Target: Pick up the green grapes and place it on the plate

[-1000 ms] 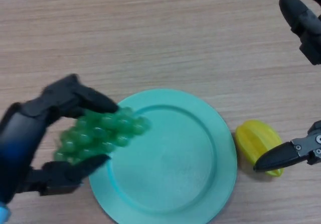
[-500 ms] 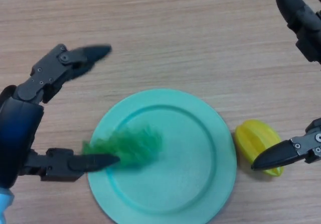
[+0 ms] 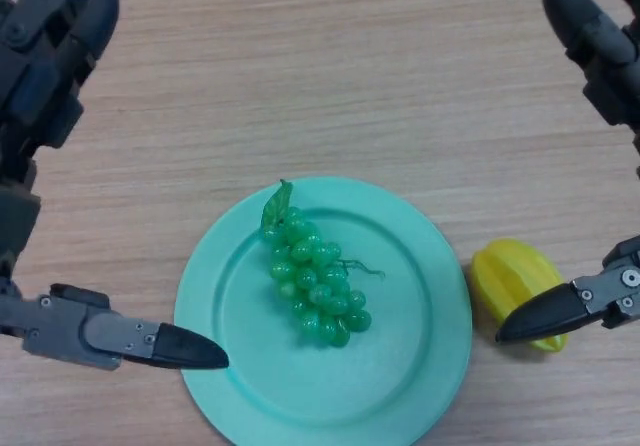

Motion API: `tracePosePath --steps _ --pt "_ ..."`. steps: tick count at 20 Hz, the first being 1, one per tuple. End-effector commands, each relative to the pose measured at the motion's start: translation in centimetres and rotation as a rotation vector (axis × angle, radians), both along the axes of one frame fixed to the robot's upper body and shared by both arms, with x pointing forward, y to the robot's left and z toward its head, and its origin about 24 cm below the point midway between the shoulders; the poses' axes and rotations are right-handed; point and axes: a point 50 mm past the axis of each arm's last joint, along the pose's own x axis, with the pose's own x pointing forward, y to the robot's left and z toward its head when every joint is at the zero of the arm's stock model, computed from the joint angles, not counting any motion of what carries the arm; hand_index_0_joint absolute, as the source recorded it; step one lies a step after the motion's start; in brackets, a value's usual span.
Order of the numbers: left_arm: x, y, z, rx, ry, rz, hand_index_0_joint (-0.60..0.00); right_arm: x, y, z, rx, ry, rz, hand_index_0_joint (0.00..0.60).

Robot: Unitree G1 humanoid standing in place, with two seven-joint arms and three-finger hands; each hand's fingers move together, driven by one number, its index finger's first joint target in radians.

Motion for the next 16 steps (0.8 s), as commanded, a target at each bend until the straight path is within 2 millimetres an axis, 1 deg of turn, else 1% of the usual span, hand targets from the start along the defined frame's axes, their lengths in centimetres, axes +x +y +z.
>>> tracePosePath --steps 1,3,7,11,16 --pt "-1.4 0.9 2.4 -0.060 -0.113 0.005 0.000 -1.2 -0.9 2.9 0.001 -0.218 -0.051 0.000" --pt "-1.2 1.1 2.9 -0.106 -0.082 -0.009 0.000 -1.2 -0.9 3.0 0.005 -0.214 -0.051 0.000" --pt "-1.1 1.5 3.6 -0.081 -0.070 0.006 0.000 -1.2 -1.0 3.0 0.007 -0.211 -0.041 0.000" --pt "-1.3 1.3 2.9 -0.075 -0.072 0.027 0.000 -1.3 -0.8 2.7 0.018 -0.219 -0.044 0.000" --pt "-1.7 1.4 2.9 -0.076 -0.083 0.033 0.000 -1.5 -0.7 2.6 0.030 -0.211 -0.040 0.000"
